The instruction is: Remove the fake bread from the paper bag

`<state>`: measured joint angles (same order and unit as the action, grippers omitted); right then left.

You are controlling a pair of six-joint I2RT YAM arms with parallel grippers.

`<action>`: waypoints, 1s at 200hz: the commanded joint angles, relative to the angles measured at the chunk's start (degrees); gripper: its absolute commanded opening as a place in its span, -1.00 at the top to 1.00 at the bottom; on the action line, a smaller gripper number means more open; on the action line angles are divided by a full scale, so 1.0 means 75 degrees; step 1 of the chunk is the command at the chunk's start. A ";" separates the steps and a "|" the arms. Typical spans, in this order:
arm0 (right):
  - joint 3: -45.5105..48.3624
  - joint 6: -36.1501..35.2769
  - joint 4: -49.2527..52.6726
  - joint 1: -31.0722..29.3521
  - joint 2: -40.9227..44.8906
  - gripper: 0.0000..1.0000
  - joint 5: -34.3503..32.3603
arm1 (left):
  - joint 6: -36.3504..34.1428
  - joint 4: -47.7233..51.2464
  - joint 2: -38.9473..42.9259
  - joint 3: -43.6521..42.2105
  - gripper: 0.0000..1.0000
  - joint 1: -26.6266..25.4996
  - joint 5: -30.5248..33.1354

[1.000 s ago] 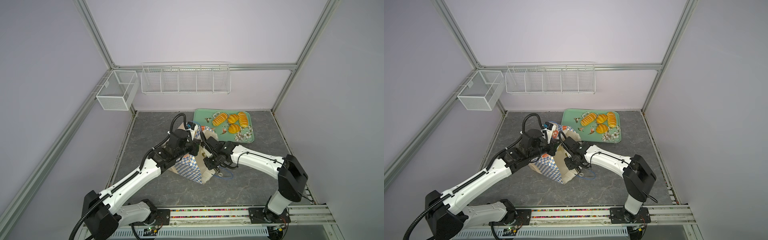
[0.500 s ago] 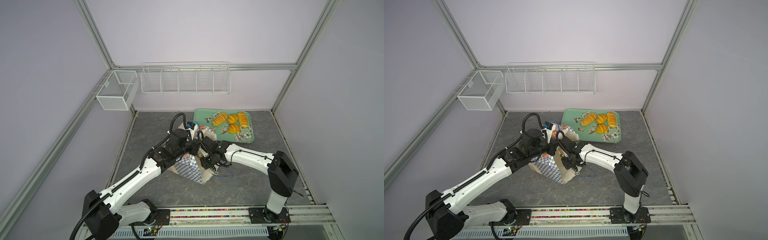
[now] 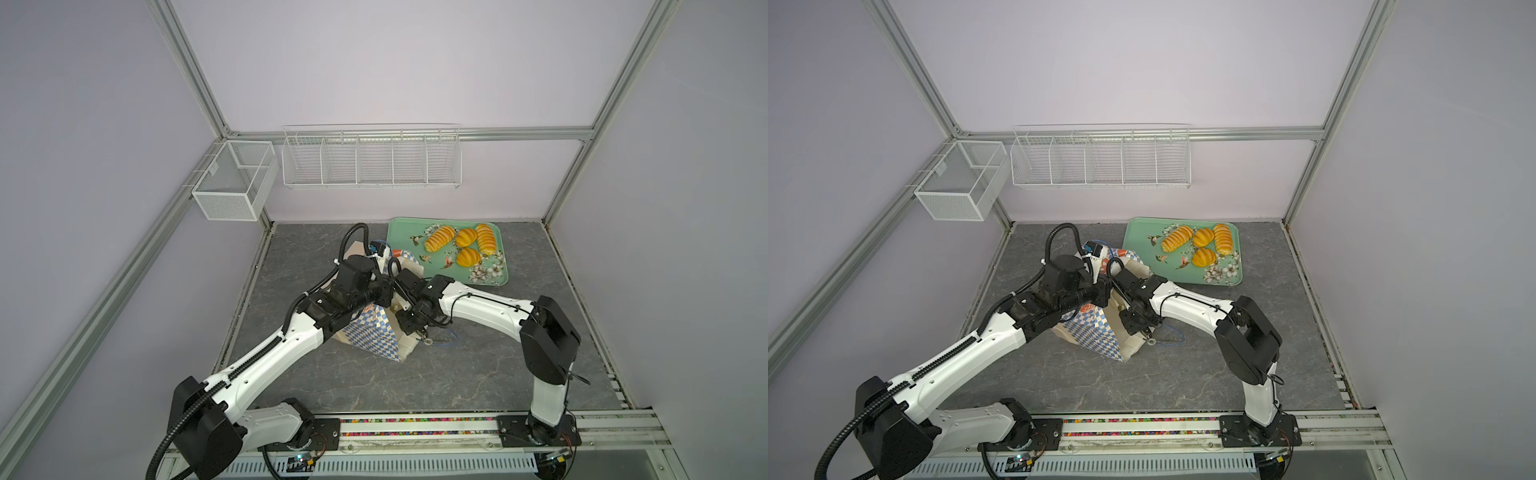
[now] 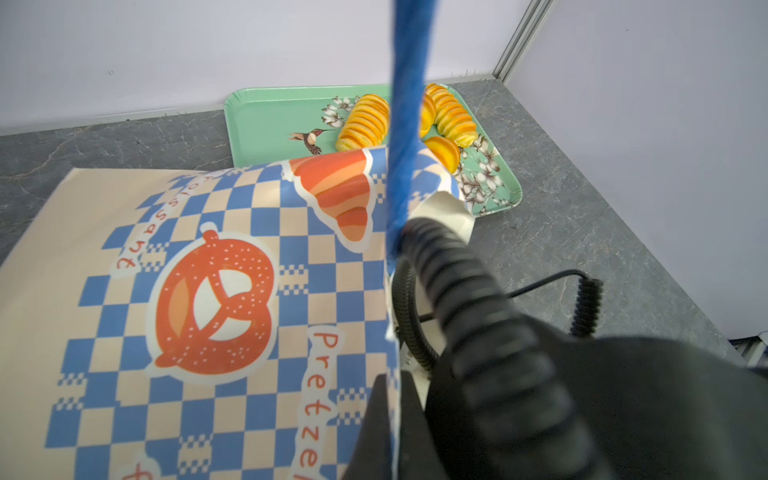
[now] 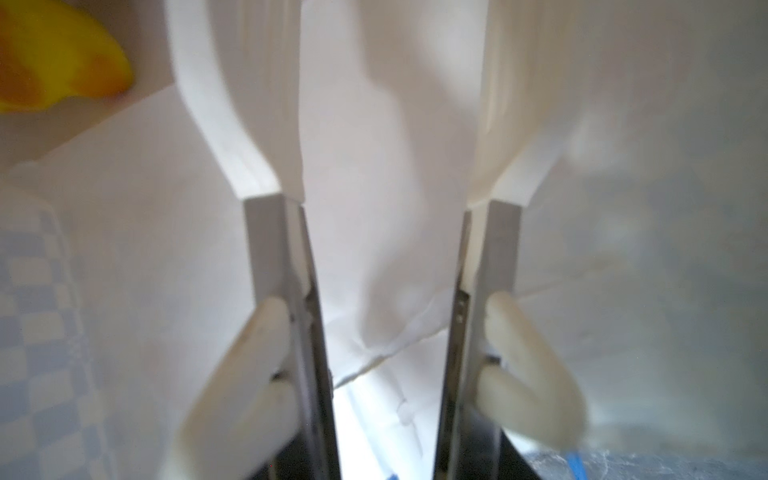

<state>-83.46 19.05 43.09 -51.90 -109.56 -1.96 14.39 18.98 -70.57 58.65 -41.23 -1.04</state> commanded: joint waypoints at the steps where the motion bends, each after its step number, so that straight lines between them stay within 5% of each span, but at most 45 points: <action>1: -0.0165 -0.0240 -0.0174 -0.0109 -0.0310 0.10 0.0129 | 0.0052 -0.0428 -0.0034 0.0324 1.00 -0.0303 -0.1243; 105: 0.1501 0.0257 -0.1671 0.0224 0.0895 0.19 0.1103 | -0.0358 0.0073 0.0179 0.0564 1.00 -0.0303 -0.1280; 200: 0.2424 0.0809 -0.2144 0.0270 0.1846 0.26 0.1140 | -0.0508 0.0355 0.0445 0.0673 1.00 -0.0303 -0.1056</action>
<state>-66.70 23.20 29.61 -49.91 -96.86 5.87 11.73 22.13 -68.93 60.97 -43.11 -7.60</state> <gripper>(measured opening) 0.382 0.047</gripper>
